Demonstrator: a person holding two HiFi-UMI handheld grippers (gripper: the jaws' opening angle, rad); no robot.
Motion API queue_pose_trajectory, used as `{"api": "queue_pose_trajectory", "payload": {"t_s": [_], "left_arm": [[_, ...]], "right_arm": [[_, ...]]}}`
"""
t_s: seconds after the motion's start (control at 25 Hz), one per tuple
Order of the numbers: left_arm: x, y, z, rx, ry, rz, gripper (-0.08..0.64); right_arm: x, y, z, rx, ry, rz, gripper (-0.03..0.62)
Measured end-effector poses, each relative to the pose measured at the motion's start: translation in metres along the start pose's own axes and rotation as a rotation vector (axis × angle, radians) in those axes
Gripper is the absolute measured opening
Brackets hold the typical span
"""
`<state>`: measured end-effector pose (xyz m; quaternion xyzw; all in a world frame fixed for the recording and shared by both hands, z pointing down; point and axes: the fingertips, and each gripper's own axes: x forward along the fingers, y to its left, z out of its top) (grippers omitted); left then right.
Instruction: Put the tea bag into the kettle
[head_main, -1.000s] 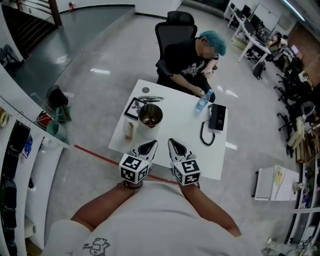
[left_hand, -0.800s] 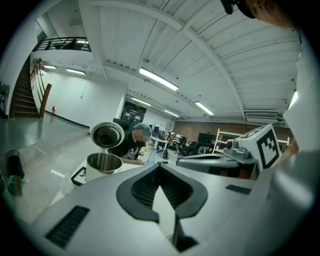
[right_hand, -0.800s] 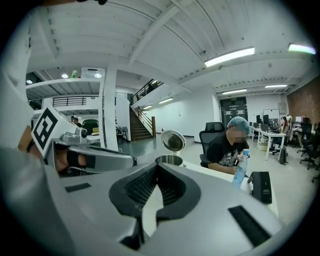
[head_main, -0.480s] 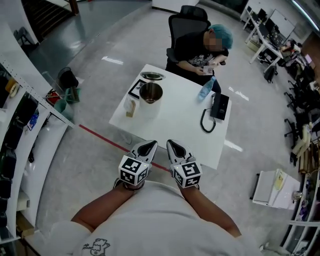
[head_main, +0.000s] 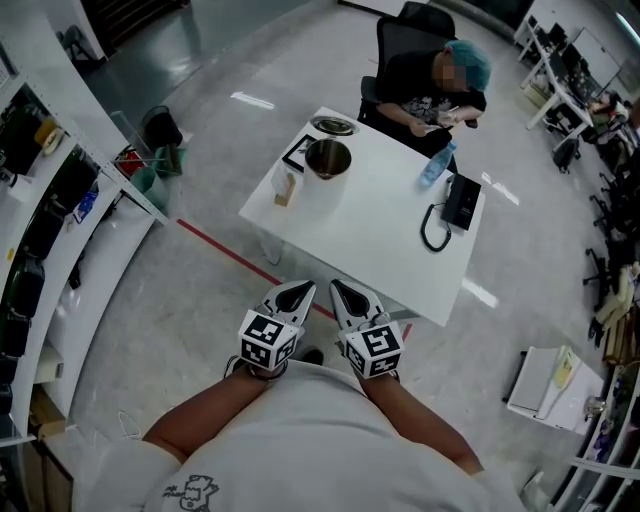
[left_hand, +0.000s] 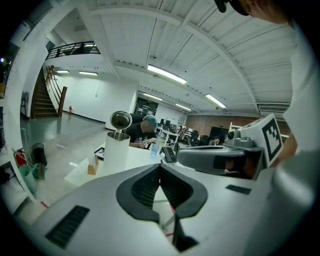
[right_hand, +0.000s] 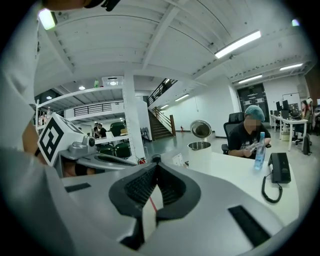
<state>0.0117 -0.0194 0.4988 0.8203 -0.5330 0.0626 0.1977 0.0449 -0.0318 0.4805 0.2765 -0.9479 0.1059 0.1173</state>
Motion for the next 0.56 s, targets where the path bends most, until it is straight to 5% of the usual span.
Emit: {"api": "queue_pose_trajectory", "payload": {"t_s": [0.56], "left_arm": [[-0.015,-0.007,0.001,0.020,-0.002,0.013,0.009]], "right_arm": [[-0.011,0.006,0.008,-0.005,-0.027,-0.005,0.011]]}}
